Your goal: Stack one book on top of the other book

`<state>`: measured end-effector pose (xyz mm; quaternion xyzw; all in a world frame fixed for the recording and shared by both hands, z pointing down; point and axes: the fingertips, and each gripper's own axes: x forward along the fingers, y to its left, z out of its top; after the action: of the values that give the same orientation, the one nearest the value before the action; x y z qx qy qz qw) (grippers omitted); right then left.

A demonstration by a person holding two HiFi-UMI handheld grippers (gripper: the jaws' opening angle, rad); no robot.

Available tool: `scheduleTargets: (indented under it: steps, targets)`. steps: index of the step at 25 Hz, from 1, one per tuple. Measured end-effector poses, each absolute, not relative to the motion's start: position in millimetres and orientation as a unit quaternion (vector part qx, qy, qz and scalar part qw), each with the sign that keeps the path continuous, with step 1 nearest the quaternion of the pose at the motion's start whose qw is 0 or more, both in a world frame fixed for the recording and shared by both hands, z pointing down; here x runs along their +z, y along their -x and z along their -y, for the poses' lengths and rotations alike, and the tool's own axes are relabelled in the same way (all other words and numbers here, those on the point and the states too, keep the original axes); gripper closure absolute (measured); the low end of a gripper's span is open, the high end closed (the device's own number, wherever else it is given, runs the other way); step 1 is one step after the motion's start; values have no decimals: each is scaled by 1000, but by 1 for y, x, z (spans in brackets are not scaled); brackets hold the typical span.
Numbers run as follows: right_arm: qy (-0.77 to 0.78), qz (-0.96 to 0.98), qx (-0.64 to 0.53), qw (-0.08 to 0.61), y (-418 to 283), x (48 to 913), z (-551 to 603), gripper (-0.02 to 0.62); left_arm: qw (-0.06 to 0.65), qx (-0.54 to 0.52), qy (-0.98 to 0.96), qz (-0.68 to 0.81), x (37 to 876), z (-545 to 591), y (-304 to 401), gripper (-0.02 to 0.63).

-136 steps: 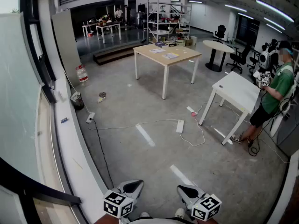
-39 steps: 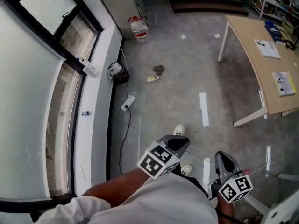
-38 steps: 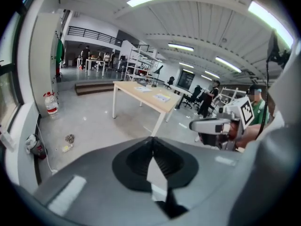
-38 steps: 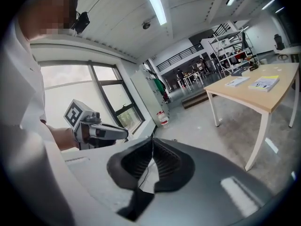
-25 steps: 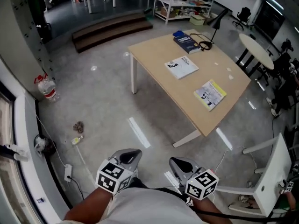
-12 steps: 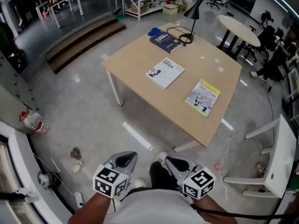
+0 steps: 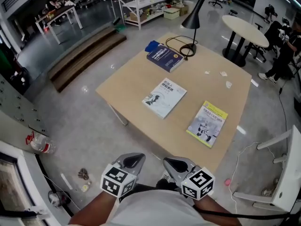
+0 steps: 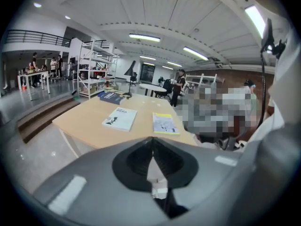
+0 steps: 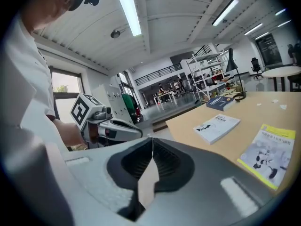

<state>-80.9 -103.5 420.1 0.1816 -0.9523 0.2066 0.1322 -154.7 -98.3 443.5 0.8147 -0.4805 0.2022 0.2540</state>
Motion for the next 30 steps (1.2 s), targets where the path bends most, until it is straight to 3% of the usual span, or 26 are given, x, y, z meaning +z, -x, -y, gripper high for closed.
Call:
scheduleTargets:
  steps: [20,25,30]
  targets:
    - [-358,874,300,133,71,480,273,591,246,305,-863,319,488,288,168,601]
    - [-411,838,325,150,87,511,320,591,237,322,-865,303,517,361,207,600]
    - [-481,782,352,184,87,559,358,589,257,356,-845,304,565,416,252,545]
